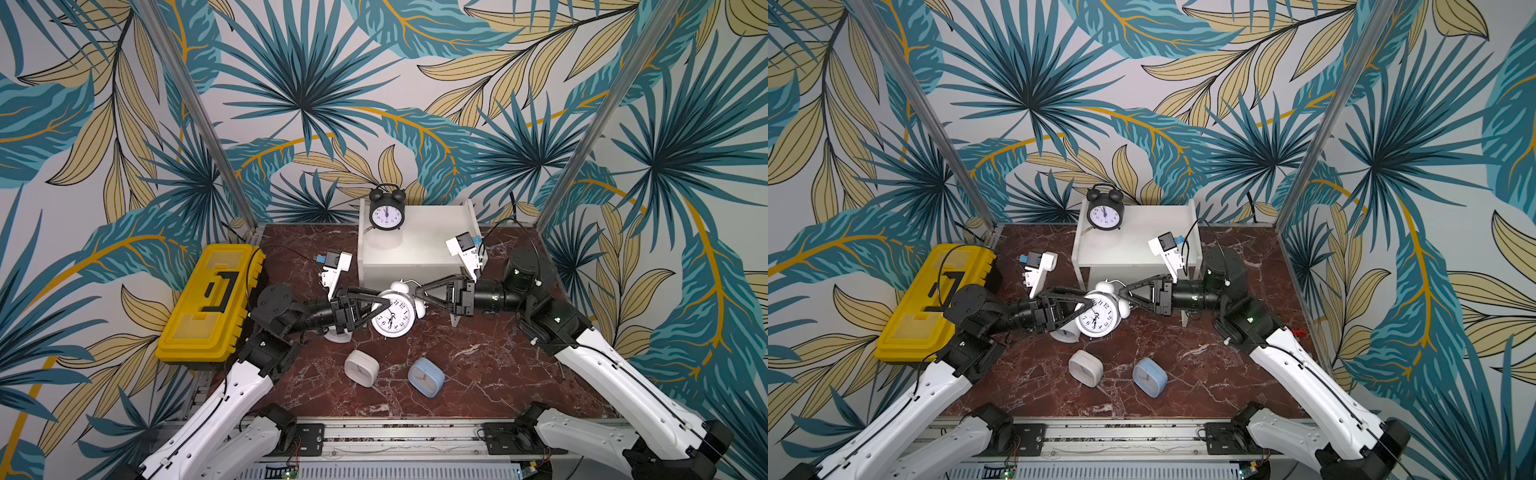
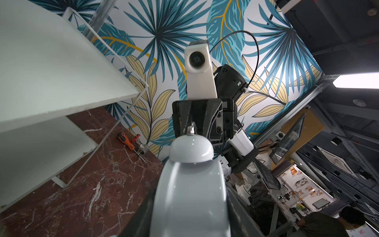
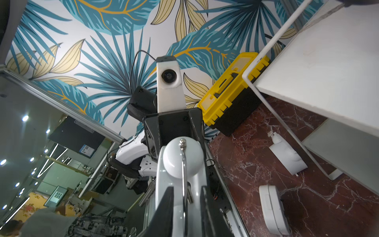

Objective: Place the alarm clocks on the shelf by style
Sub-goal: Pick up the alarm from the center of the board.

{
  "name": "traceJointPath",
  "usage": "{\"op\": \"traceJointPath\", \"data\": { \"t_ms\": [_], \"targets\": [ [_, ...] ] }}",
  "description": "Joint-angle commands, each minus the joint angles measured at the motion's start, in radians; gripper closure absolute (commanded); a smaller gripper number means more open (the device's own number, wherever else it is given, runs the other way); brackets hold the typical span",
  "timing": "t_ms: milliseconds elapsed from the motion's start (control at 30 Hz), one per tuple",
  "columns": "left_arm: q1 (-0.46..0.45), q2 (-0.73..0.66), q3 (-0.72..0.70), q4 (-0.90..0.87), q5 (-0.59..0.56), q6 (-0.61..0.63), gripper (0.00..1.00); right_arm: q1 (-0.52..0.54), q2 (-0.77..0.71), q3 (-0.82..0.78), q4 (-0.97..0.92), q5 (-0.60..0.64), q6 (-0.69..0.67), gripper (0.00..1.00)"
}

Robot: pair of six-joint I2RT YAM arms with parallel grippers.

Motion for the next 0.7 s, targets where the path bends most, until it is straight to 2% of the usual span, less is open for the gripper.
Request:
{"op": "traceJointPath", "data": {
  "t_ms": [0, 67, 233, 300, 433, 667],
  "targets": [
    [-0.001, -0.008, -0.04, 0.18, -0.11, -0.065, 0.81, -0.002, -0.036, 0.007, 0.015, 0.118, -0.012, 0.49],
    [-0.005, -0.007, -0.063, 0.226, -0.162, -0.088, 0.82, -0.002, -0.058, -0.024, 0.072, 0.15, 0.023, 0.44],
    [-0.022, -0.002, -0.09, 0.32, -0.242, -0.128, 0.82, 0.012, -0.085, -0.106, 0.194, 0.237, 0.146, 0.19],
    [-0.027, -0.001, -0.096, 0.353, -0.262, -0.142, 0.81, 0.033, -0.09, -0.134, 0.219, 0.273, 0.158, 0.13],
    [-0.037, 0.003, -0.101, 0.4, -0.28, -0.173, 0.81, 0.082, -0.078, -0.164, 0.241, 0.328, 0.156, 0.12],
    [-0.053, 0.015, -0.095, 0.412, -0.281, -0.182, 0.81, 0.163, -0.017, -0.167, 0.333, 0.343, 0.148, 0.11]
  ]
}}
